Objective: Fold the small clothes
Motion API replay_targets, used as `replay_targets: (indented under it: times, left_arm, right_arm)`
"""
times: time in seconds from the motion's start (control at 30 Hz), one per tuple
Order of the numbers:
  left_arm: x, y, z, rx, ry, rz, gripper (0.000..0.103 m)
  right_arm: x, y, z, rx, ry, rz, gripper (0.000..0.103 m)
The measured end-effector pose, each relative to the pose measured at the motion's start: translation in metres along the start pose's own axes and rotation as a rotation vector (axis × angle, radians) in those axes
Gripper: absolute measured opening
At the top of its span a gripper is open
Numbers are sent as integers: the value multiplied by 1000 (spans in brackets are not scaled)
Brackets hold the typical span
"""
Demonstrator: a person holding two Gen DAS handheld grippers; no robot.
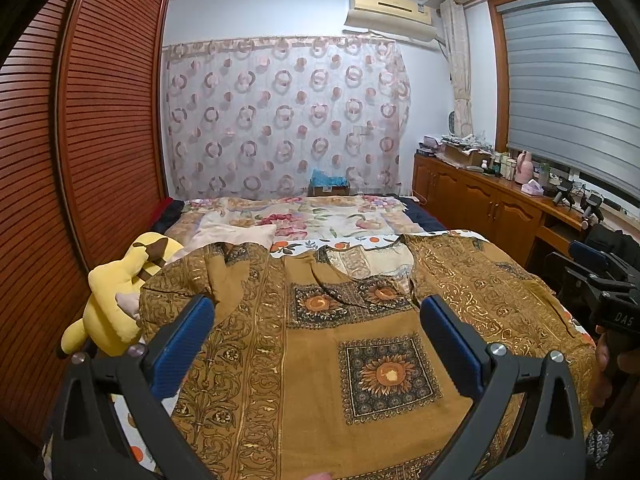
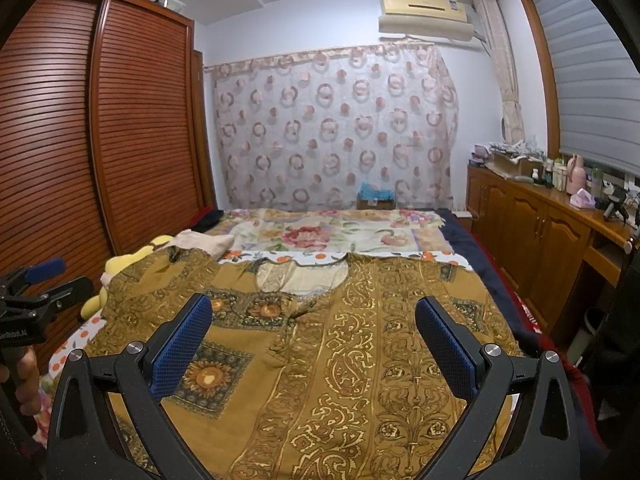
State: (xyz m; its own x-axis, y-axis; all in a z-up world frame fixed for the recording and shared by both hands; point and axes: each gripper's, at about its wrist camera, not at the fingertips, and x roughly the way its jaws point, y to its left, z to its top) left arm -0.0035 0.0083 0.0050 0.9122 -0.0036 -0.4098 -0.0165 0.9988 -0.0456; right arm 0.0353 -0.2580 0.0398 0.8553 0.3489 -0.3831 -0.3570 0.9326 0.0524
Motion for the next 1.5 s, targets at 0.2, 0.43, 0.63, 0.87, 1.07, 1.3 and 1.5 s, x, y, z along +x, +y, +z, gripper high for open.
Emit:
replay_targets:
  times: [0.2, 0.43, 0.63, 0.87, 1.07, 1.3, 1.5]
  left_arm:
    - [-2, 2, 2, 0, -2, -1, 103]
    - [-4, 0, 2, 3, -5, 2, 103]
    - [-5, 1, 4, 5, -7, 3, 103]
    - [-11, -1, 14, 6, -9, 3, 103]
    - [-13, 0, 17, 8, -10, 3, 103]
    - [-13, -1, 15, 9, -12, 5, 103]
    - [-14, -1, 16, 10, -13, 6, 103]
  right_arm:
    - [0, 0, 0, 1, -1, 0, 103]
    - [0, 0, 0, 3, -3, 0, 103]
    - [0, -1, -1, 2, -4, 1, 103]
    - [0, -1, -1, 3, -5, 1, 103]
    - [0, -1, -1, 4, -7, 2, 103]
    - [-1, 0, -1, 4, -7, 2, 103]
    - [-1, -1, -2, 5, -8, 1, 103]
